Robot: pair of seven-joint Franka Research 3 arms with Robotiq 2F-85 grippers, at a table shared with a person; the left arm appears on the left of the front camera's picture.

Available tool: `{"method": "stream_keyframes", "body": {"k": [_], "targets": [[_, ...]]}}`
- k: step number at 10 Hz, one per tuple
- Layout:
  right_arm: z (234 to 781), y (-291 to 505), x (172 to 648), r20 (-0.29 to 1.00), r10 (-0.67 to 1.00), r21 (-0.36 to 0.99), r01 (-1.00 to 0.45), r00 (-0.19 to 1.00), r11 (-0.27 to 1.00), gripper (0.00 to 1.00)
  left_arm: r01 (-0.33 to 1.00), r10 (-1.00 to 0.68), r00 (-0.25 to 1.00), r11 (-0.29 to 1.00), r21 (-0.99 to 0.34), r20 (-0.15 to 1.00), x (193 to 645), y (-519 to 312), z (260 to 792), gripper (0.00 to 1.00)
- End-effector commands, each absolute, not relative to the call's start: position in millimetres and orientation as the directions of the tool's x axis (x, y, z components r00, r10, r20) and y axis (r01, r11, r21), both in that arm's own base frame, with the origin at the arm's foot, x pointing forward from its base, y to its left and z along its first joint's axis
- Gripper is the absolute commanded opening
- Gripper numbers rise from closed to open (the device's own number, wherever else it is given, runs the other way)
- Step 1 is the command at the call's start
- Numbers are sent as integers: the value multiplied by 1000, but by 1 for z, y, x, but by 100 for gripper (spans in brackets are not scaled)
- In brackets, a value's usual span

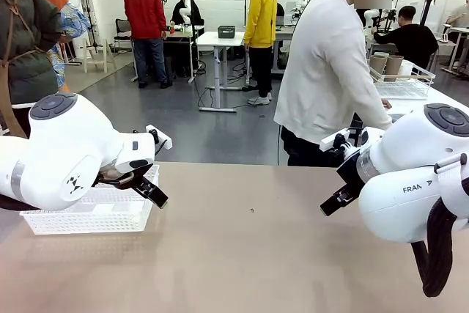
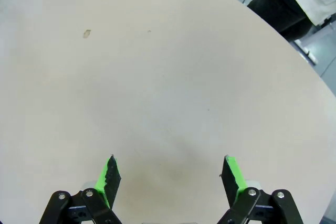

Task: Clean and organize the cups into the basket.
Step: Pick up the Organizing basket and move it to the center of the table, then pick up the Reusable plastic cup from the right side of the table and place it inside the Organizing basket.

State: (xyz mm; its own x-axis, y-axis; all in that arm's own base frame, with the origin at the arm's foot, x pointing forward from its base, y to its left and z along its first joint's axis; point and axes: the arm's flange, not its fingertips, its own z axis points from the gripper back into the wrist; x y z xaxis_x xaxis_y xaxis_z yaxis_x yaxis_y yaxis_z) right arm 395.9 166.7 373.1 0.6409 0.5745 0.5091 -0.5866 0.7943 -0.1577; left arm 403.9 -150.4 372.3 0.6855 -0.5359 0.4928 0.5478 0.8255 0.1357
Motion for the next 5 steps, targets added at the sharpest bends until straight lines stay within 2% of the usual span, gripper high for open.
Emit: {"method": "stream_keyframes", "body": {"k": [1,4,5], "targets": [[373,167,396,509,574,-158,-587,641,794,100,548,-536,685,825,136,493,404,-150,372,100],[373,167,396,509,574,-158,-587,641,794,100,548,-536,686,826,136,493,404,-150,372,100],[389,167,377,506,578,-216,-555,640,803,100,580,-571,640,798,165,514,387,-152,392,100]]}}
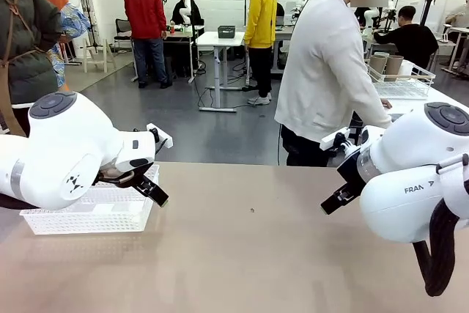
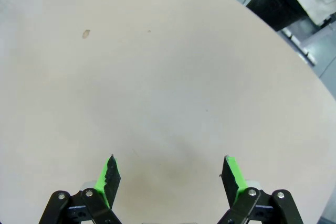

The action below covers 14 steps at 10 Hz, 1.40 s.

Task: Clean and organize the cups into the basket.
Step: Pick up the Organizing basket and move it to the center of the table, then pick up the Reusable plastic cup from the right side of the table and place it inside the Organizing basket.

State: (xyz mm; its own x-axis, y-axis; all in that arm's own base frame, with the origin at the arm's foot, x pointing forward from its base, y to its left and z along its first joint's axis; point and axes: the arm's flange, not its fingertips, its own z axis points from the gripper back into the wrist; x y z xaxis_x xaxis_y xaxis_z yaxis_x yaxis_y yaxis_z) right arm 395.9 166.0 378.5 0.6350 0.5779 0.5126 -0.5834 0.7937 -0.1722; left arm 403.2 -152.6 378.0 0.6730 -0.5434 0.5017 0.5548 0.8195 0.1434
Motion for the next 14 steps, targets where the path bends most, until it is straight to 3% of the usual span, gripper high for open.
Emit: {"method": "stream_keyframes", "body": {"k": [1,3,6,8,9,12,13,14], "targets": [[406,168,358,496,568,-227,-534,656,815,100,572,-565,655,805,158,502,373,-149,419,100],[454,159,297,422,574,-219,-536,701,815,100,565,-620,690,784,258,373,334,-131,466,100],[505,159,236,335,567,-217,-524,752,823,100,620,-694,650,719,314,308,296,-126,524,100],[516,155,219,345,564,-246,-508,750,826,100,596,-689,647,724,346,328,277,-128,533,100],[525,163,247,328,581,-242,-528,745,814,100,601,-671,671,741,299,316,292,-123,527,100],[535,159,231,326,582,-253,-525,745,813,100,601,-671,671,741,299,316,292,-123,527,100],[542,142,251,446,519,45,-597,729,801,100,607,-676,667,736,299,313,285,-124,531,100],[543,121,271,508,456,352,-660,730,664,100,695,-554,674,700,-165,489,301,-92,538,100]]}}
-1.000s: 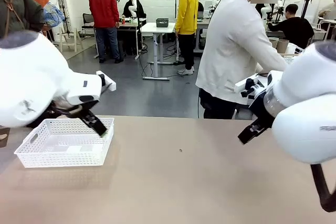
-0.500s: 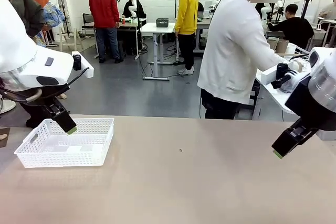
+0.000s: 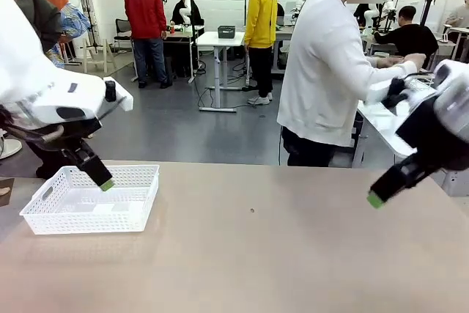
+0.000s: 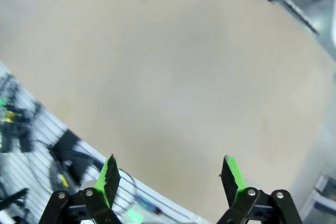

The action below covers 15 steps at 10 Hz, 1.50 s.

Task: Clean and organize the cups into the basket.
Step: Pick up the Organizing basket and move it to the center of the table, then pick up the Reusable plastic cup from the right side of the table and place it inside the Organizing basket.

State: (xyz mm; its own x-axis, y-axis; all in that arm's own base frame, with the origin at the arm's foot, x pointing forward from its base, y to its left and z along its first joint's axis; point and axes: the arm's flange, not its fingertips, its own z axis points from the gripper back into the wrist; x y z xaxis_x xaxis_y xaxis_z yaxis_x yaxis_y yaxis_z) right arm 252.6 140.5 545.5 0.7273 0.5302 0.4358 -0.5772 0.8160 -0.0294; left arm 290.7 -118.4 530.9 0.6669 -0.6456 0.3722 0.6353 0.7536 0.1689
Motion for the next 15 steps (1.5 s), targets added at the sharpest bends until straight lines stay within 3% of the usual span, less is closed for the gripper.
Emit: {"method": "stream_keyframes", "body": {"k": [1,2,4,5,7,8,11,15], "targets": [[541,98,283,520,404,563,-658,753,501,100,706,-427,704,506,-495,568,308,-67,540,100],[538,76,290,551,335,704,-642,764,303,100,679,-350,733,330,-656,583,311,-50,540,100],[527,29,307,527,162,839,-541,835,58,100,590,-127,802,16,-807,584,333,5,538,100],[518,6,314,494,111,868,-497,862,-8,100,549,-40,836,44,-835,547,340,35,530,100],[490,-47,324,450,-8,893,-450,893,-30,100,405,92,894,251,-879,438,344,96,507,100],[476,-69,326,421,-65,906,-423,905,-28,100,383,139,897,233,-894,420,341,119,502,100],[428,-134,323,260,-242,965,-239,935,113,100,312,253,892,253,-916,374,318,171,485,100],[421,-182,292,236,-304,958,-169,923,229,100,183,358,880,351,-918,312,287,220,470,100]]}}
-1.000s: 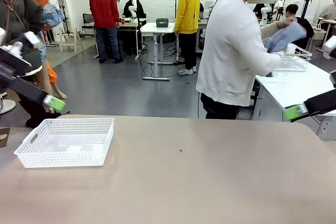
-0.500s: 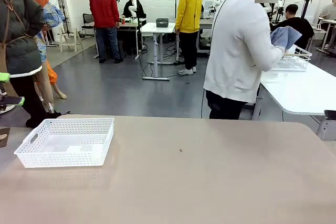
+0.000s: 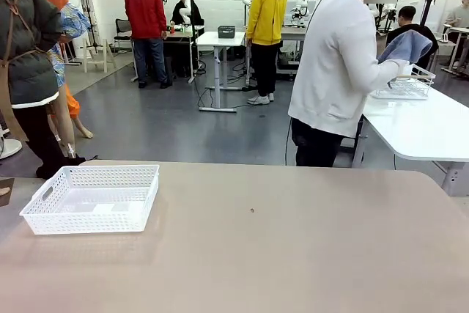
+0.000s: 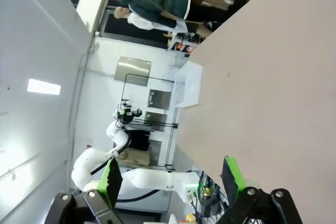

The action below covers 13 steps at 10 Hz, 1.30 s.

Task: Clean and organize the cups into the basket.
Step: Pick up the Organizing basket and move it to the center of the table, then pick up the Reusable plastic cup from the right side of the table and place it inside the Organizing basket.

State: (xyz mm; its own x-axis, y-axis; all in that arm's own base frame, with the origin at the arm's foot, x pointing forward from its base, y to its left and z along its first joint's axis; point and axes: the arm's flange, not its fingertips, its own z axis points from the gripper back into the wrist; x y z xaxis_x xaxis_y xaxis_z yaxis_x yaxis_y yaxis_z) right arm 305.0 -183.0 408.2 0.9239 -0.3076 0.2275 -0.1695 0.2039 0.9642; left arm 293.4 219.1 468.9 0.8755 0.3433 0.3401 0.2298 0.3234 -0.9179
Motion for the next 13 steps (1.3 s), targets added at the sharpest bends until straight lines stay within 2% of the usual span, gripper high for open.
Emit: {"method": "stream_keyframes", "body": {"k": [1,5,6,7,13], "targets": [[423,-191,284,243,-319,955,-168,916,245,100,163,384,872,355,-920,303,281,232,468,100],[432,-217,259,278,-394,947,-181,876,266,100,99,485,823,389,-916,294,254,263,458,100],[436,-212,260,298,-387,945,-213,873,248,100,115,490,812,397,-911,317,251,262,459,100],[430,-220,263,281,-382,943,-179,880,282,100,127,459,835,378,-917,305,256,262,458,100],[430,-220,263,281,-382,943,-179,880,282,100,127,459,835,378,-917,305,256,262,458,100]]}}
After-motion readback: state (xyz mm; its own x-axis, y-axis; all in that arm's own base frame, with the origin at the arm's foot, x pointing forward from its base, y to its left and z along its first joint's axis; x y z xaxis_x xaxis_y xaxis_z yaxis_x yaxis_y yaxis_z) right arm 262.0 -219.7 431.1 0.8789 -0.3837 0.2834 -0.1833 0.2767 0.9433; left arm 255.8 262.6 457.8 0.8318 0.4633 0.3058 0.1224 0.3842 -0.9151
